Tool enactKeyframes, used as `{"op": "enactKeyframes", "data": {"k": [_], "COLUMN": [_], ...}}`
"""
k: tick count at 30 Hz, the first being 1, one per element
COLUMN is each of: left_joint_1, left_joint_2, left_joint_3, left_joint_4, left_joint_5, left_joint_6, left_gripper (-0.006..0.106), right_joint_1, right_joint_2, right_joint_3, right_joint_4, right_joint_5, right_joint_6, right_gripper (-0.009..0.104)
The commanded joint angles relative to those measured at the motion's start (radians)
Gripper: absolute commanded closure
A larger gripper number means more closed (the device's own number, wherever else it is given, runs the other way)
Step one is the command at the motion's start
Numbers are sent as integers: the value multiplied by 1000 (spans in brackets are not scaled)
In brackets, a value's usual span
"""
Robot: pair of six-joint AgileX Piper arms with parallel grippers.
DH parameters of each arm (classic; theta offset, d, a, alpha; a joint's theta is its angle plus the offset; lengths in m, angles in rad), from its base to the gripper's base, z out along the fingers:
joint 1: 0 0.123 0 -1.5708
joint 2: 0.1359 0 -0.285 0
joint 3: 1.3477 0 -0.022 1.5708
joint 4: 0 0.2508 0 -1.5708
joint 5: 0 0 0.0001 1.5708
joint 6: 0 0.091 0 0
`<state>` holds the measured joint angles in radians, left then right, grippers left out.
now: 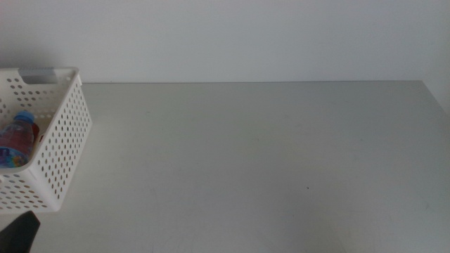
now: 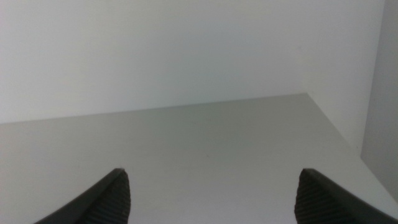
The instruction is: Use arms to grab the bottles and put them into the dustbin to the left of the table.
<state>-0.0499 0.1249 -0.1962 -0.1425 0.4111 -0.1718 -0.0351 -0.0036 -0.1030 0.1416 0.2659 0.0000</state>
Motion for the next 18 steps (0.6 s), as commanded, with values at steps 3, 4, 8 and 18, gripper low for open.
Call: {"op": "enactKeyframes", "data": {"k": [3, 4, 8, 18], "left_joint_1": [2, 2, 2, 1], "left_joint_2": [-79, -102, -165, -164], "left_joint_3": [87, 112, 205, 228], "left_joint_4": [-2, -1, -1, -1], "left_joint_5": [-92, -92, -106, -109], "left_joint_6": [-13, -13, -13, -12], "left_gripper": [7, 7, 7, 7], "right_joint_1": [-6, -6, -6, -6], "right_joint_2": [-16, -22, -32, -32], "right_joint_3": [60, 79, 124, 122], "right_joint_4": [1, 1, 1, -6], "right_joint_5": [-75, -75, -61, -47], "right_joint_6": [-14, -14, -14, -14], "right_gripper": [27, 27, 27, 27]}}
